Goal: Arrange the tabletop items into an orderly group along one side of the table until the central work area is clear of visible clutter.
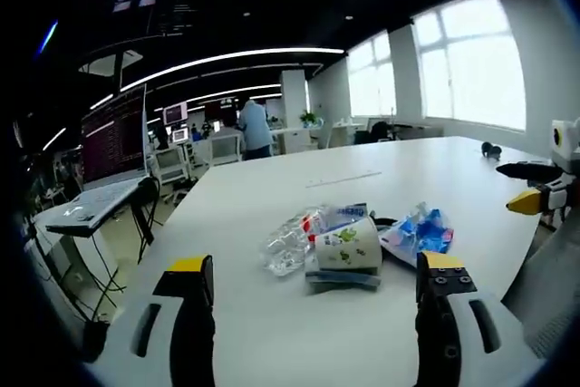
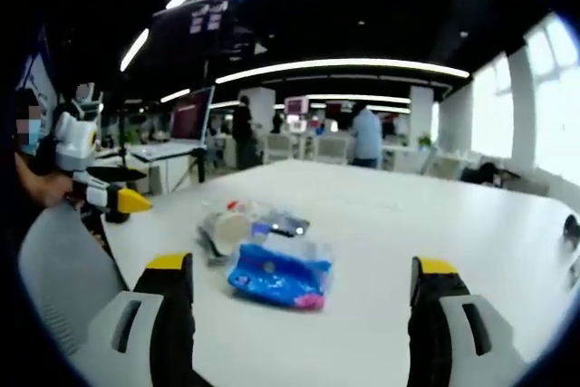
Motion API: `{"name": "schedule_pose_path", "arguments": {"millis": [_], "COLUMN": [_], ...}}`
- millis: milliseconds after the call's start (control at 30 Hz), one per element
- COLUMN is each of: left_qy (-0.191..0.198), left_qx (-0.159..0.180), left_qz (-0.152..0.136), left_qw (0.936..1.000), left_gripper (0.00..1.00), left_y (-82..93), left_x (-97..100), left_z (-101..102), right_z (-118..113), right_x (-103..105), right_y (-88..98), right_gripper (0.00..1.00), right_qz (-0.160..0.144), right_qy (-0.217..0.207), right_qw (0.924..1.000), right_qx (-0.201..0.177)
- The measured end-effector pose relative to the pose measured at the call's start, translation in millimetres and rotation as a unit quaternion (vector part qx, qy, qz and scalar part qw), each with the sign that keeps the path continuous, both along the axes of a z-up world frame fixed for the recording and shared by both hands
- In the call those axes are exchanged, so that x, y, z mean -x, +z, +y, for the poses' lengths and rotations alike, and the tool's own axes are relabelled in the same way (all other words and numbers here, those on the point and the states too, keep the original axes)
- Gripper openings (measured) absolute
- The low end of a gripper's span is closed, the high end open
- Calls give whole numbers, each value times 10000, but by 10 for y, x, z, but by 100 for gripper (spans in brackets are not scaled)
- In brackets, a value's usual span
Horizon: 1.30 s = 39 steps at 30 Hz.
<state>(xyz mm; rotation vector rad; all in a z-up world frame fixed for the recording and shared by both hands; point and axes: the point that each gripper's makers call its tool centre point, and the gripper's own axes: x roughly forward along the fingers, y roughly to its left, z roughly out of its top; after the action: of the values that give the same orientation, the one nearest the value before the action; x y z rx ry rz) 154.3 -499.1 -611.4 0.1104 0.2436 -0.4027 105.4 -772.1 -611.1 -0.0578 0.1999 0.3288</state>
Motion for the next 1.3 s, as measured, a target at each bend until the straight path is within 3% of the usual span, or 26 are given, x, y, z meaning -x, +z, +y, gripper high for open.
{"name": "schedule_pose_path", "arguments": {"millis": [700, 1300], "left_qy": [-66, -140], "left_qx": [10, -66], "left_qz": [-21, 151], "left_qw": [10000, 9998], "left_gripper": [86, 82], "left_y": [13, -52], "left_x": [19, 34], "left_z": [-21, -46], "right_z": [185, 154], "right_x": [43, 45], "right_y": [-175, -191], "right_gripper": [95, 92], "right_qz": [457, 508], "right_qy": [430, 364], "right_qw": [9980, 9980], "right_qx": [-28, 34]}}
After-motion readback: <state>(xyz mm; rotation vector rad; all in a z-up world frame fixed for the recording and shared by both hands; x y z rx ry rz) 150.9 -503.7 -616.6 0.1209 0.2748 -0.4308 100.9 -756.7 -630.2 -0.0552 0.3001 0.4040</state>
